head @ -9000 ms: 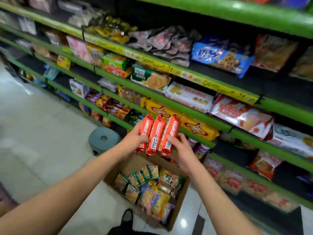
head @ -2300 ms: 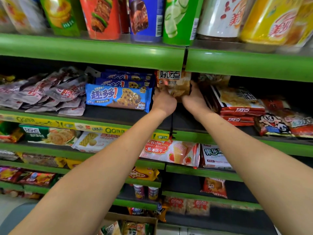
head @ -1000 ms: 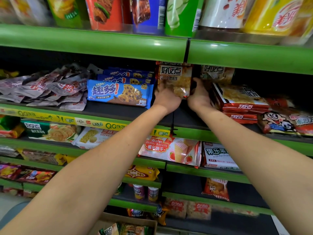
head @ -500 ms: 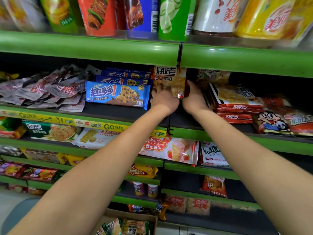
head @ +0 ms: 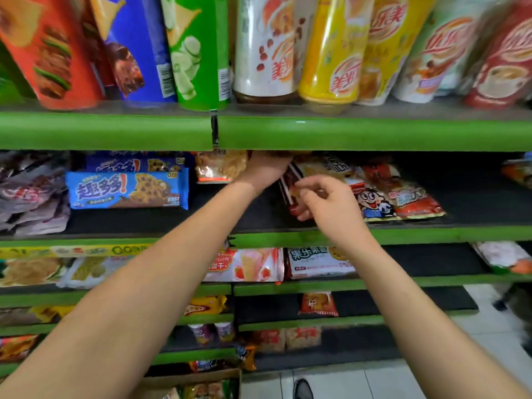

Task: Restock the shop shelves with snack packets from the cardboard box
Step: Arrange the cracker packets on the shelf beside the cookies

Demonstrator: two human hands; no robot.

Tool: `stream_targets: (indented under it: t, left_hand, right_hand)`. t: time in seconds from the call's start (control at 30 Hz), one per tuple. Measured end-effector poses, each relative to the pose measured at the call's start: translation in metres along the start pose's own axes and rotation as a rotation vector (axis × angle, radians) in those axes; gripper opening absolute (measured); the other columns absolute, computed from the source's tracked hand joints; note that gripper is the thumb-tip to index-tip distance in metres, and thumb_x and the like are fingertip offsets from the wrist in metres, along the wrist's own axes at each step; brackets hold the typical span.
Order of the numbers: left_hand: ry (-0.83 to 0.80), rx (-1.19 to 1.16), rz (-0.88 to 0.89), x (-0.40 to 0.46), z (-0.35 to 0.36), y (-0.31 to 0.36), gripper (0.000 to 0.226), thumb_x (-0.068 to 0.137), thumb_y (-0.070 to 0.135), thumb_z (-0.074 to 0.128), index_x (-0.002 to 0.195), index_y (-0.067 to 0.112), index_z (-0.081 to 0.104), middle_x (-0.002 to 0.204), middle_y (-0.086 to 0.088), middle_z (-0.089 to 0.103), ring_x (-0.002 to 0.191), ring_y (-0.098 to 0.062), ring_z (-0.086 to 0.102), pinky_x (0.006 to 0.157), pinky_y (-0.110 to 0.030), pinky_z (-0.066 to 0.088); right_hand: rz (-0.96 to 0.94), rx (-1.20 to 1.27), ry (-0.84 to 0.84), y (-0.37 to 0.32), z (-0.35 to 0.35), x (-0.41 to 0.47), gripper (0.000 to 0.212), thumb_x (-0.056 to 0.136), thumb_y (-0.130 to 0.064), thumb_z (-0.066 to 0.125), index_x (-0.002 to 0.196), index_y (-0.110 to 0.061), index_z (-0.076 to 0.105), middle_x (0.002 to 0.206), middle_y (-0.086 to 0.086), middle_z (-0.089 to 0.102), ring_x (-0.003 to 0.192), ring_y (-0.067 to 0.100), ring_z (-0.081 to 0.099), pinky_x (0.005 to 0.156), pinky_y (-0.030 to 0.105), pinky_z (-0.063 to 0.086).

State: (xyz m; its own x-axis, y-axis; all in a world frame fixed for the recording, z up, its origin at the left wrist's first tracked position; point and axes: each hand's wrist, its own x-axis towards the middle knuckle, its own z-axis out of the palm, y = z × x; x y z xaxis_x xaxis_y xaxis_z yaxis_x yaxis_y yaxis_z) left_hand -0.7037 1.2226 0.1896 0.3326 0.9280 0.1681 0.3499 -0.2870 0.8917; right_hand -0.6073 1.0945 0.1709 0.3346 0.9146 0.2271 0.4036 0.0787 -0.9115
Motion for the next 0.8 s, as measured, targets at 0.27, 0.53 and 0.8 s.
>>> stream_targets:
  t: [0.27, 0.53, 0.8]
  left_hand:
    - [-0.227, 0.255, -0.037, 0.032, 0.019, -0.003, 0.048, 0.098, 0.048, 0.051, 0.14, 0.026, 0.052, 0.154, 0.0, 0.042, 0.138, -0.023, 0.042, 0.104, -0.023, 0.027]
    - [-0.139, -0.061, -0.159, 0.007, -0.015, -0.013, 0.042, 0.08, 0.042, 0.077, 0.116, 0.023, 0.065, 0.127, 0.005, 0.064, 0.111, -0.016, 0.058, 0.09, -0.028, 0.051]
    - [0.009, -0.229, -0.258, -0.043, -0.105, -0.049, 0.018, 0.075, 0.002, 0.077, 0.078, 0.016, 0.068, 0.07, 0.005, 0.07, 0.068, -0.012, 0.065, 0.063, -0.021, 0.048]
  right_hand:
    - [0.32, 0.022, 0.185, 0.03, -0.046, 0.014, 0.014, 0.096, -0.026, 0.059, 0.093, -0.013, 0.062, 0.067, 0.003, 0.065, 0.046, 0.008, 0.064, 0.057, 0.036, 0.06]
    - [0.293, 0.023, 0.2, 0.031, -0.031, 0.022, 0.015, 0.085, -0.024, 0.072, 0.079, -0.013, 0.065, 0.065, 0.001, 0.071, 0.053, 0.01, 0.066, 0.048, 0.022, 0.05]
    - [0.094, -0.101, 0.023, 0.007, 0.023, 0.027, 0.022, 0.076, -0.018, 0.079, 0.066, -0.021, 0.06, 0.065, -0.003, 0.062, 0.059, 0.015, 0.054, 0.057, 0.028, 0.039]
